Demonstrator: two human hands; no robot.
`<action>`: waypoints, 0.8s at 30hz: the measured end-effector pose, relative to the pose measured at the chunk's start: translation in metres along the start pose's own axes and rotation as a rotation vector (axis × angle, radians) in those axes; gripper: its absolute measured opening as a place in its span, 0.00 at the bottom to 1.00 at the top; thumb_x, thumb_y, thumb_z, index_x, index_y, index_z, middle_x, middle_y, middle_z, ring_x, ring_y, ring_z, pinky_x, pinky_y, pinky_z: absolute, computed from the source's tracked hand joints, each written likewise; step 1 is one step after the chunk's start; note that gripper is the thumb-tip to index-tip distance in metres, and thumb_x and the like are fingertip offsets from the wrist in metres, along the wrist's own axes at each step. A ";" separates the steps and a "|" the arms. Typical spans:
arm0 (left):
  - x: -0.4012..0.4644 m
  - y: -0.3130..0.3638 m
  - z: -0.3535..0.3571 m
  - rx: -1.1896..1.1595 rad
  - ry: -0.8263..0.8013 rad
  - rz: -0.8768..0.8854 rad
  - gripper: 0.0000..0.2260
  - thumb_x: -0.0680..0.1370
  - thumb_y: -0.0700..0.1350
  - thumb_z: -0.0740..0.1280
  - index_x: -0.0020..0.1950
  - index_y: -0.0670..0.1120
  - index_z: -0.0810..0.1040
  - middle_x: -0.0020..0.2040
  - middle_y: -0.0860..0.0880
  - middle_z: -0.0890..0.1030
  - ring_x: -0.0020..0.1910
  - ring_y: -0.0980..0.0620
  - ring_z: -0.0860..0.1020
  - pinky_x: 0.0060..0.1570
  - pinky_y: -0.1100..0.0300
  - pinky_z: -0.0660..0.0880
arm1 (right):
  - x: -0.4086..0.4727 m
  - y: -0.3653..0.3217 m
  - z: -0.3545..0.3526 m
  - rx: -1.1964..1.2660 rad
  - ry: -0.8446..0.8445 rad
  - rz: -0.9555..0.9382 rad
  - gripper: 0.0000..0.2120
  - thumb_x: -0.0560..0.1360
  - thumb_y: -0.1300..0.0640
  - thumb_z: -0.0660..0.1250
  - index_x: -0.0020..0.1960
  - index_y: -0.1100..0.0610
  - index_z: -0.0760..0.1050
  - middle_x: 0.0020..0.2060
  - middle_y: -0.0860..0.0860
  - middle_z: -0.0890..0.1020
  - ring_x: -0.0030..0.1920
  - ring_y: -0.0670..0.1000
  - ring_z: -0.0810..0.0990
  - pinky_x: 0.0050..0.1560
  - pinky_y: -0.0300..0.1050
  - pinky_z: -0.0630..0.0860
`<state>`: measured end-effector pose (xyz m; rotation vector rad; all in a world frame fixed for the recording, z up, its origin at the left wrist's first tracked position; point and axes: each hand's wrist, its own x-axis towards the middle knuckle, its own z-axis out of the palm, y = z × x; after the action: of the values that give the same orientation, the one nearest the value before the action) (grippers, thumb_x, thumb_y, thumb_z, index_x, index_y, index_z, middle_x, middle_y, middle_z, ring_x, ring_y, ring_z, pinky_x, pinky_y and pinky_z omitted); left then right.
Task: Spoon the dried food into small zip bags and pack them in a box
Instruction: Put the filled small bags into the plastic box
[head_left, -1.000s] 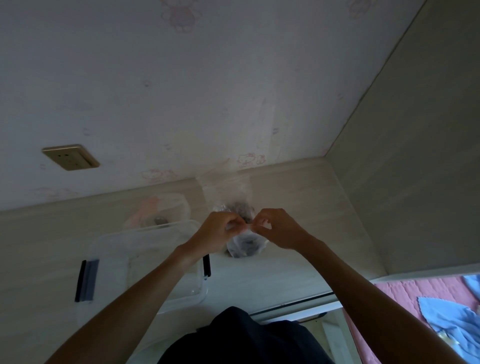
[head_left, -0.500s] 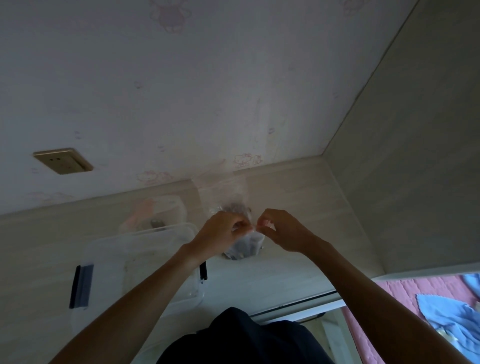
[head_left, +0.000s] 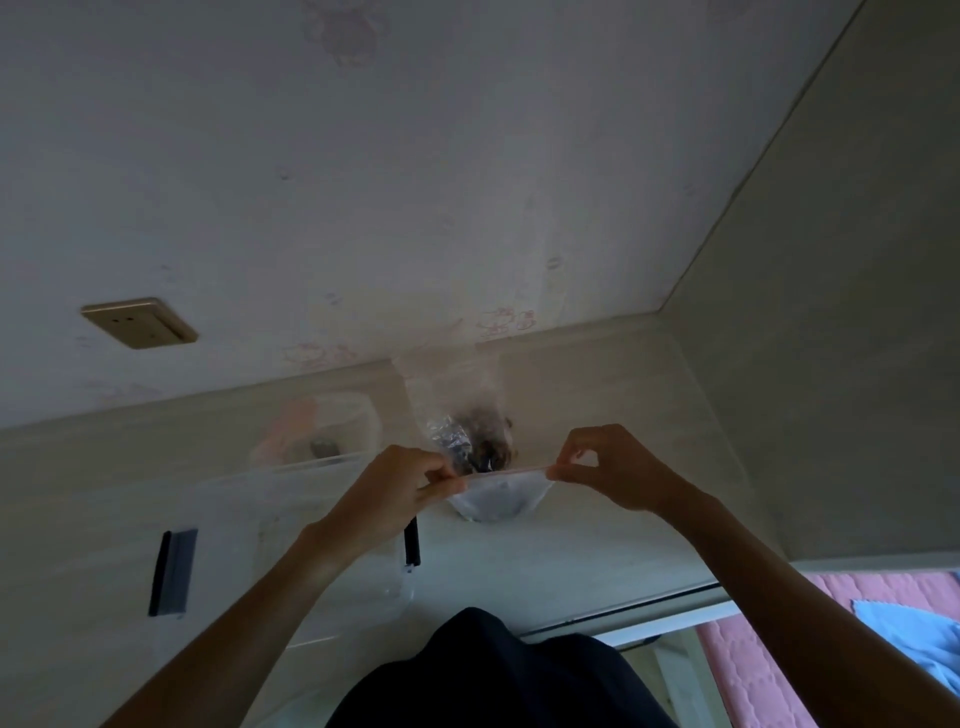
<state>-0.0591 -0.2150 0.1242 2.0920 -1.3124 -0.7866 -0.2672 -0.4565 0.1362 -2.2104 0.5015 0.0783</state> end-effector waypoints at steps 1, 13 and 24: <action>-0.004 0.000 0.000 0.006 0.008 0.002 0.08 0.77 0.59 0.72 0.41 0.58 0.83 0.38 0.68 0.82 0.39 0.64 0.82 0.42 0.71 0.73 | 0.000 -0.001 0.000 0.002 -0.021 -0.002 0.04 0.75 0.51 0.76 0.45 0.51 0.83 0.41 0.42 0.82 0.43 0.37 0.80 0.47 0.29 0.73; -0.012 0.004 0.011 0.227 0.003 0.067 0.12 0.78 0.60 0.70 0.49 0.54 0.88 0.42 0.59 0.86 0.42 0.60 0.77 0.63 0.56 0.72 | -0.007 0.014 0.012 0.045 -0.093 0.045 0.06 0.76 0.51 0.74 0.49 0.54 0.84 0.42 0.41 0.83 0.43 0.35 0.81 0.46 0.28 0.74; 0.026 -0.009 -0.022 -0.083 0.261 -0.134 0.17 0.79 0.59 0.71 0.63 0.51 0.83 0.55 0.59 0.84 0.54 0.63 0.82 0.59 0.57 0.78 | 0.058 -0.016 -0.009 0.136 0.072 0.101 0.10 0.78 0.48 0.73 0.48 0.55 0.82 0.44 0.47 0.85 0.44 0.46 0.84 0.45 0.39 0.77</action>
<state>-0.0288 -0.2325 0.1277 2.1479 -0.9936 -0.5878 -0.2092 -0.4732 0.1410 -2.0607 0.6397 0.0174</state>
